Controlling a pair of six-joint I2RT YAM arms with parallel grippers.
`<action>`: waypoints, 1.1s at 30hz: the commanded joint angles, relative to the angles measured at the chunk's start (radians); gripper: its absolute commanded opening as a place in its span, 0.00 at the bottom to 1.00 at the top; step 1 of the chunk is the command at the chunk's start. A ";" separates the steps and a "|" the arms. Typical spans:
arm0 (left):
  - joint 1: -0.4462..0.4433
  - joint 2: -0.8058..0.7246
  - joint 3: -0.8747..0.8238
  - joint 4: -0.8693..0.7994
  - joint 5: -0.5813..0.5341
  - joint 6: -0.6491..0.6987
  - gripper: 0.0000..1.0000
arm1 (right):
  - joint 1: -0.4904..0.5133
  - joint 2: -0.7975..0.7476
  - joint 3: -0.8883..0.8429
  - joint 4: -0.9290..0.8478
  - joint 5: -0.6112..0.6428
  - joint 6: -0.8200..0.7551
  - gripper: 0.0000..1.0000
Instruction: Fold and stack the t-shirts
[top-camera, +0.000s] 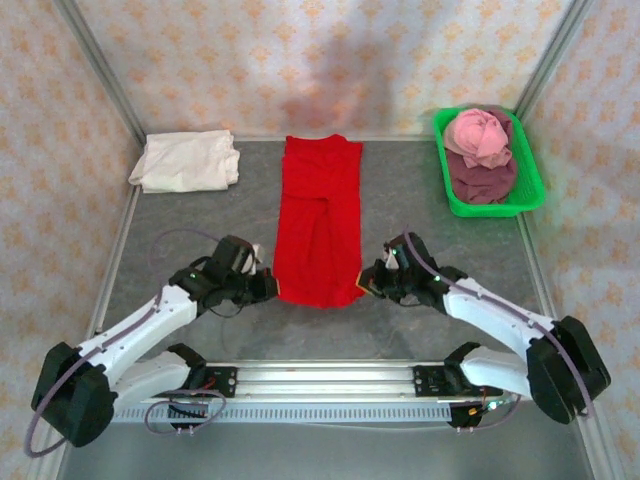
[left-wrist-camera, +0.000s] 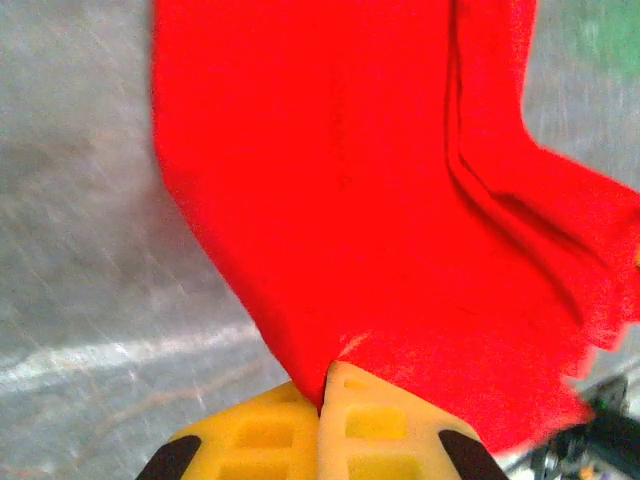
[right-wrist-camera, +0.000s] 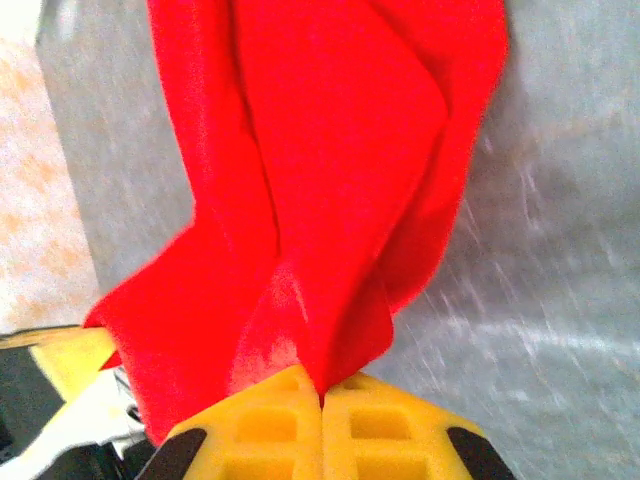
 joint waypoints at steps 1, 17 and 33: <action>0.025 0.092 0.140 -0.001 0.016 0.092 0.00 | -0.040 0.091 0.099 -0.060 0.020 -0.044 0.00; 0.148 0.582 0.697 -0.130 -0.106 0.315 0.00 | -0.158 0.491 0.565 -0.095 0.076 -0.187 0.00; 0.187 0.954 1.075 -0.221 -0.093 0.397 0.00 | -0.214 0.743 0.796 -0.096 0.071 -0.203 0.00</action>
